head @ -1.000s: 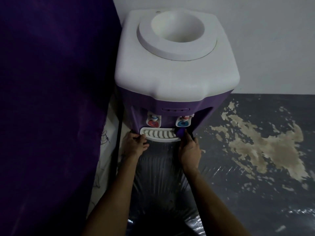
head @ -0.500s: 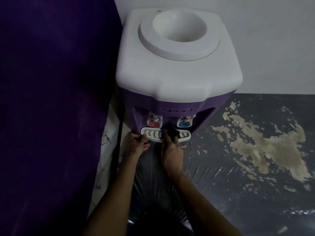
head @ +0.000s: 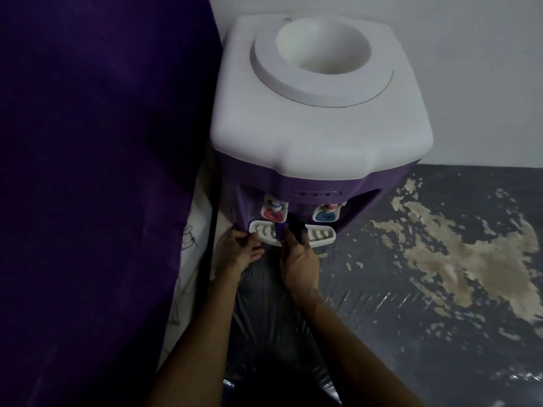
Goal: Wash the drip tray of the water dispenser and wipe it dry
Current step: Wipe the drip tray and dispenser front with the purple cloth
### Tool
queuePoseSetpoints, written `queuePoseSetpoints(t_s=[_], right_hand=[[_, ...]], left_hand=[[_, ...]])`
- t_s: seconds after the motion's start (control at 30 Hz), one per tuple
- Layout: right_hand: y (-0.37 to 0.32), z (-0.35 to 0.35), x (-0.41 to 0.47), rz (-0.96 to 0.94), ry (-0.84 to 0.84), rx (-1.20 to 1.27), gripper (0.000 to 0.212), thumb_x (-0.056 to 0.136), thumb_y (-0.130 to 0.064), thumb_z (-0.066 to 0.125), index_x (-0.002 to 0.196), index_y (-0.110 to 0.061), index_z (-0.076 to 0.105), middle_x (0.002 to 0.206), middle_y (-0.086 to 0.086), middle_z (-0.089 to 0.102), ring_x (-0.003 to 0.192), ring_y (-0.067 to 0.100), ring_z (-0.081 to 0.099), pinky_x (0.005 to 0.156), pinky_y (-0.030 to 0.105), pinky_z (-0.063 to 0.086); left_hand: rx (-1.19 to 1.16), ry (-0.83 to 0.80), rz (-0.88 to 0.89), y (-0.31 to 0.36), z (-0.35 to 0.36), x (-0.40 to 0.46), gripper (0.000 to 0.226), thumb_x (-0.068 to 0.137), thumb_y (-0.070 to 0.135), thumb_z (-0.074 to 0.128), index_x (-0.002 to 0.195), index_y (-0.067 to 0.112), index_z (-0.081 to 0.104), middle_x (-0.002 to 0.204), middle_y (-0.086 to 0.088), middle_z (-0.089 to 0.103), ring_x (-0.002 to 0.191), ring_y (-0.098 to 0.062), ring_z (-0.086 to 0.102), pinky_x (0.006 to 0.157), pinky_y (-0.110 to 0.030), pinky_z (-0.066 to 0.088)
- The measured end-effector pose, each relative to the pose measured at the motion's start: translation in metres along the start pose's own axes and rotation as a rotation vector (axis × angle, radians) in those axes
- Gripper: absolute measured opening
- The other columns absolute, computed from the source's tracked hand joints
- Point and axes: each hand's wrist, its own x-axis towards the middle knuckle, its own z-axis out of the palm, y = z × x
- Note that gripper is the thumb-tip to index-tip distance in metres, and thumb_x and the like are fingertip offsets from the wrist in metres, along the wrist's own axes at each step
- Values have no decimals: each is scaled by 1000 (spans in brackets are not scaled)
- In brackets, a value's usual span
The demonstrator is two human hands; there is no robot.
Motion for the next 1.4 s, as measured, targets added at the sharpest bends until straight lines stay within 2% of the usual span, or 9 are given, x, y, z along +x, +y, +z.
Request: queuePoseSetpoints(t_s=[0.27, 0.43, 0.57, 0.7, 0.87, 1.03, 1.13, 1.27, 1.4], right_hand=[[-32, 6, 13, -258, -158, -82, 52, 100, -22, 45, 151, -34, 38, 148, 9, 43, 100, 34, 66, 83, 43, 56], [-6, -9, 16, -342, -175, -226, 49, 102, -33, 44, 149, -45, 36, 142, 14, 45, 98, 36, 66, 75, 44, 55], [12, -12, 5, -239, -84, -251, 53, 98, -25, 49, 147, -41, 38, 132, 14, 49, 89, 37, 67, 68, 44, 54], [11, -5, -4, -125, -66, -174, 56, 100, -20, 46, 152, -35, 32, 150, 16, 38, 88, 42, 67, 68, 46, 55], [-9, 8, 0, -206, -129, -233, 55, 103, -25, 44, 152, -42, 26, 160, 12, 27, 94, 37, 69, 75, 43, 58], [21, -11, -4, -157, -28, -203, 47, 102, -34, 45, 149, -37, 39, 143, 11, 48, 85, 38, 69, 65, 42, 55], [51, -27, -9, -86, 58, -174, 45, 99, -33, 52, 144, -29, 46, 141, 12, 52, 79, 40, 69, 56, 40, 50], [76, -47, -4, 15, 140, -132, 40, 97, -26, 58, 136, -23, 50, 115, 11, 61, 73, 36, 68, 54, 30, 36], [71, -47, -6, 65, 207, -7, 36, 95, -21, 58, 130, -14, 52, 109, 13, 67, 78, 37, 66, 58, 31, 37]], left_hand=[[-80, -105, -5, 5, -7, -1, 11, 96, -1, 52, 107, -3, 54, 92, -23, 63, 65, -19, 68, 55, -24, 59], [-61, -37, 6, 3, -3, -2, 19, 94, 5, 58, 110, -3, 51, 92, -23, 66, 70, -27, 69, 59, -27, 60], [-55, -19, 22, 1, -2, -2, 5, 94, 5, 58, 94, 5, 53, 85, -18, 68, 64, -22, 71, 57, -25, 59], [-58, -27, 16, 2, -3, -2, 14, 94, 6, 58, 106, 1, 51, 89, -18, 68, 62, -18, 72, 57, -24, 60], [-74, -21, 11, 2, 0, -4, 15, 97, 5, 54, 110, -1, 51, 95, -21, 65, 72, -25, 71, 59, -22, 59], [-49, 26, 11, 3, 6, -5, 18, 96, 17, 58, 94, -1, 60, 88, -18, 66, 70, -24, 68, 58, -22, 58], [-24, 71, 2, 2, 10, -2, 24, 96, 17, 59, 104, -6, 59, 96, -22, 66, 74, -26, 66, 61, -24, 59], [-12, 79, -42, 3, 11, -2, 37, 96, 15, 58, 122, -10, 51, 105, -24, 64, 87, -32, 64, 75, -33, 57], [-33, 53, -92, 7, 10, -3, 34, 96, 16, 58, 119, -9, 55, 104, -23, 63, 86, -30, 66, 76, -31, 56]])
